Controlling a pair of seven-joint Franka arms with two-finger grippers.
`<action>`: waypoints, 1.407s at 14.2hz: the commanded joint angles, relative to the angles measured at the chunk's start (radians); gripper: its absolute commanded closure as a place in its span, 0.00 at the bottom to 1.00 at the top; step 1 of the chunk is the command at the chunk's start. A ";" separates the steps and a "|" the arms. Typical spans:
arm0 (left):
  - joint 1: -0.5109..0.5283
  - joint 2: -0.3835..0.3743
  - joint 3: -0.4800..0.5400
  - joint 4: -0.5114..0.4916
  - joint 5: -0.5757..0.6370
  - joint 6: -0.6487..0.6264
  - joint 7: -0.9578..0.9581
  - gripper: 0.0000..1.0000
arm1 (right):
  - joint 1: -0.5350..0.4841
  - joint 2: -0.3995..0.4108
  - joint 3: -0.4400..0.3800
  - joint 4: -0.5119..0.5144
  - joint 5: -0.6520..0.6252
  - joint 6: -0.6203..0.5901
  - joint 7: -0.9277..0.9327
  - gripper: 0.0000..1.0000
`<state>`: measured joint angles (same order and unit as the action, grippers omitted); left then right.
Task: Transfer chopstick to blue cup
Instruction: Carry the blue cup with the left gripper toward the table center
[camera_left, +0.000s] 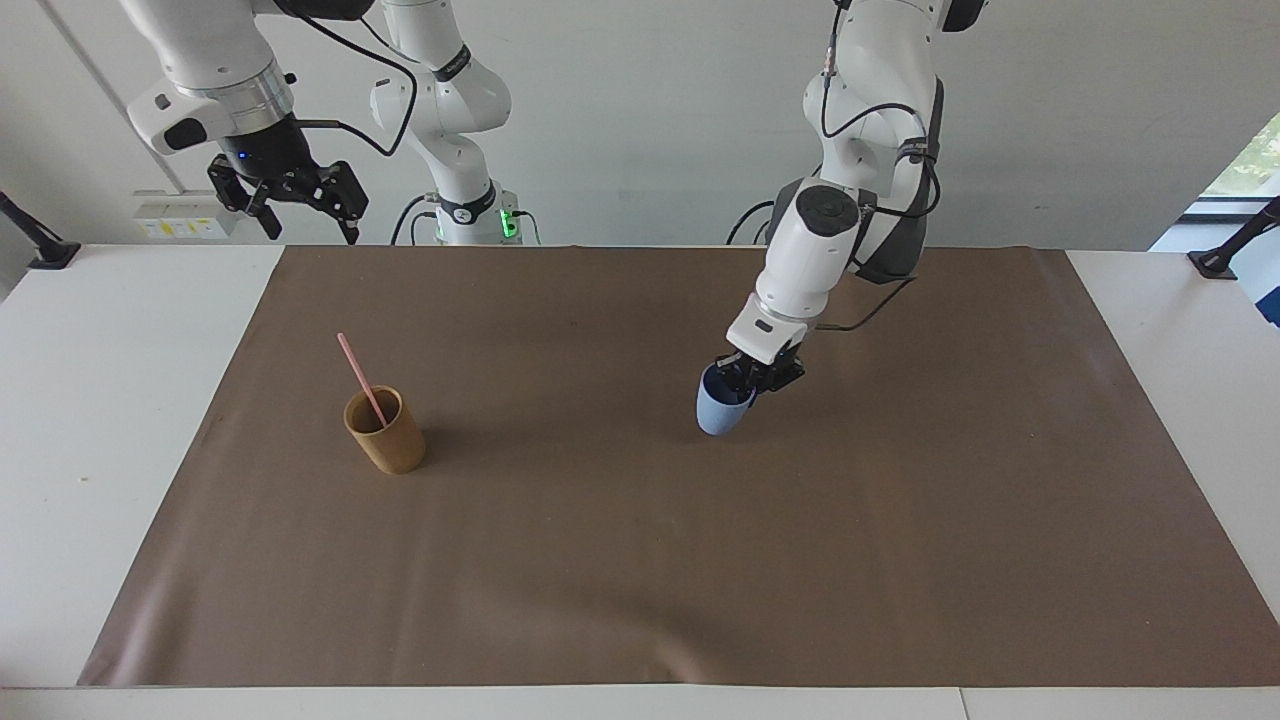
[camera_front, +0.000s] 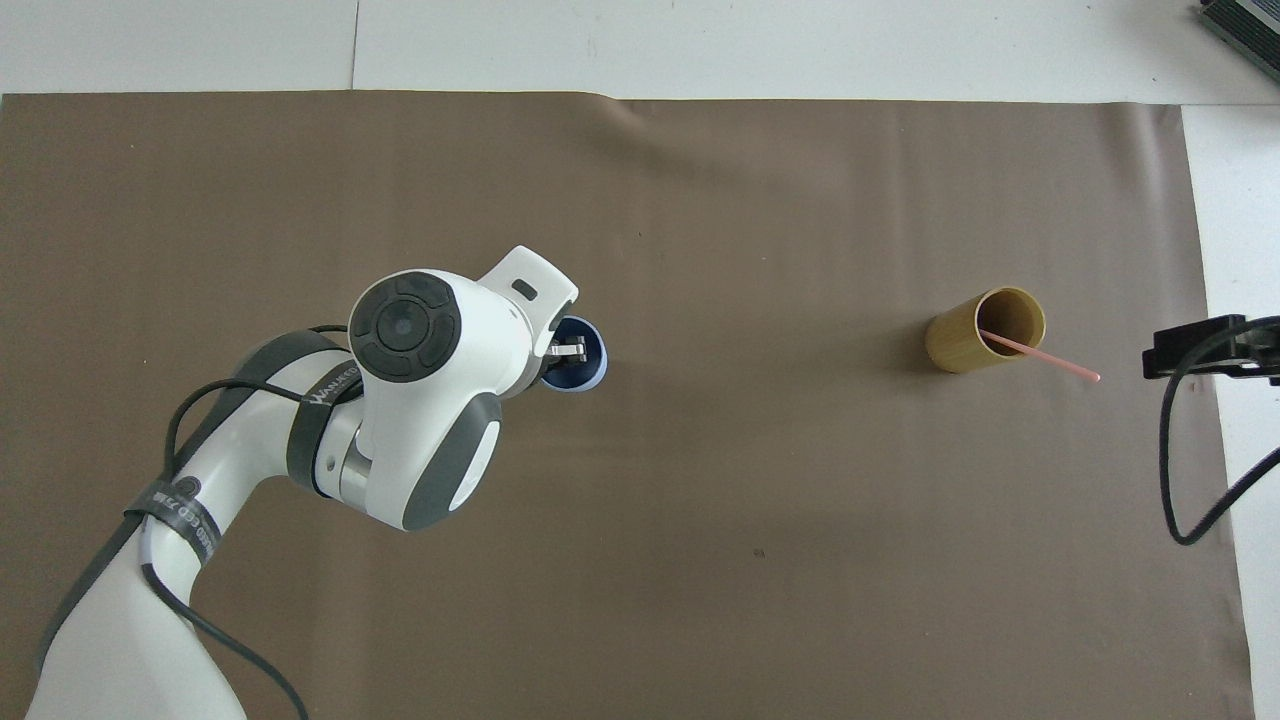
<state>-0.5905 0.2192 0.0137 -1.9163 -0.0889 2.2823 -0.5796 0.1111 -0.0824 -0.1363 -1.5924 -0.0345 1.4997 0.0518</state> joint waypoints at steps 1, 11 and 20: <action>-0.063 0.009 0.014 0.022 0.028 -0.020 -0.085 1.00 | -0.010 -0.017 0.004 -0.011 -0.001 -0.010 0.003 0.00; -0.169 0.081 0.012 0.030 0.021 0.003 -0.148 0.69 | -0.010 -0.017 0.004 -0.011 0.001 -0.009 0.003 0.00; -0.095 -0.079 0.022 0.033 0.023 -0.153 -0.045 0.00 | -0.010 -0.017 0.004 -0.012 0.002 -0.010 0.003 0.00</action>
<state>-0.7290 0.2163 0.0362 -1.8630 -0.0797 2.2125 -0.6805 0.1111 -0.0825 -0.1364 -1.5924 -0.0344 1.4997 0.0518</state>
